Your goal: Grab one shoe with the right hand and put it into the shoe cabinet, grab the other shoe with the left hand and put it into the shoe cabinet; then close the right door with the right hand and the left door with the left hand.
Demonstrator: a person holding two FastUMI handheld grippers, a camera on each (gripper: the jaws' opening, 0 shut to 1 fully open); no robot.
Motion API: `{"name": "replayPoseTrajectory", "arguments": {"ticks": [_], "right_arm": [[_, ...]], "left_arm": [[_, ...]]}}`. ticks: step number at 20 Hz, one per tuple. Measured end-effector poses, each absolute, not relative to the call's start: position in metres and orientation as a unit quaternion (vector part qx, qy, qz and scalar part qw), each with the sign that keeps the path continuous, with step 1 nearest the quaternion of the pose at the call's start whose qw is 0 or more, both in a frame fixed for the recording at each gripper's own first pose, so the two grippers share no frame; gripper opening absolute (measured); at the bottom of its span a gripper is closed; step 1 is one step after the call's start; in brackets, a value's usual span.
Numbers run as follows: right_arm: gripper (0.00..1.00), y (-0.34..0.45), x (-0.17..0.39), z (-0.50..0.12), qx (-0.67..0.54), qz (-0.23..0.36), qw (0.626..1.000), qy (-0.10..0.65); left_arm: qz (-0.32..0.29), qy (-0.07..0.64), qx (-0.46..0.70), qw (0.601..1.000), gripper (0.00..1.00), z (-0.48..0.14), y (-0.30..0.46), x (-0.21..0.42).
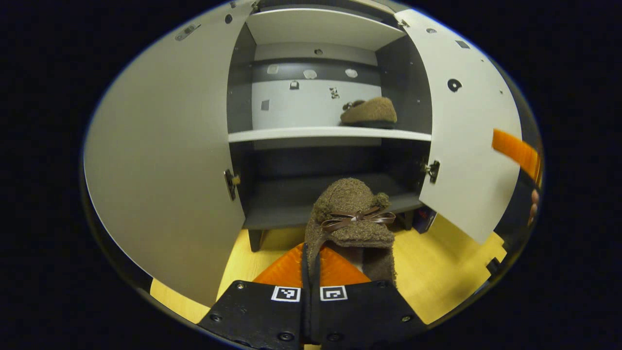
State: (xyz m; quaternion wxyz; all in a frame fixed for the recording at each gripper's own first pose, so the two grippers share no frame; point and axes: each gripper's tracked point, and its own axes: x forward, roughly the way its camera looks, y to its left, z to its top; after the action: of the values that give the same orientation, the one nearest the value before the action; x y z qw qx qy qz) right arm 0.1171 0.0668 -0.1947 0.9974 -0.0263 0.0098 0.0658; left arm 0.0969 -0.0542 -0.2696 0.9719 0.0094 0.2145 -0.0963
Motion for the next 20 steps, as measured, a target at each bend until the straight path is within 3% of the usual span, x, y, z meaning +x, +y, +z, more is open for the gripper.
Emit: {"name": "replayPoseTrajectory", "arguments": {"ticks": [13, 16, 20], "right_arm": [[0.98, 0.070, 0.105, -0.210, -0.017, 0.099, 0.995, 0.019], [0.97, 0.066, 0.106, -0.198, -0.007, 0.093, 0.996, 0.003], [0.98, 0.064, 0.103, -0.190, 0.013, 0.105, 0.994, -0.001]], "left_arm": [[-0.048, 0.062, -0.054, 0.995, 0.00, -0.101, -0.059, 0.216], [-0.038, 0.029, -0.066, 0.997, 0.01, -0.081, -0.064, 0.260], [-0.036, 0.040, -0.100, 0.994, 0.01, -0.084, -0.069, 0.312]]}}
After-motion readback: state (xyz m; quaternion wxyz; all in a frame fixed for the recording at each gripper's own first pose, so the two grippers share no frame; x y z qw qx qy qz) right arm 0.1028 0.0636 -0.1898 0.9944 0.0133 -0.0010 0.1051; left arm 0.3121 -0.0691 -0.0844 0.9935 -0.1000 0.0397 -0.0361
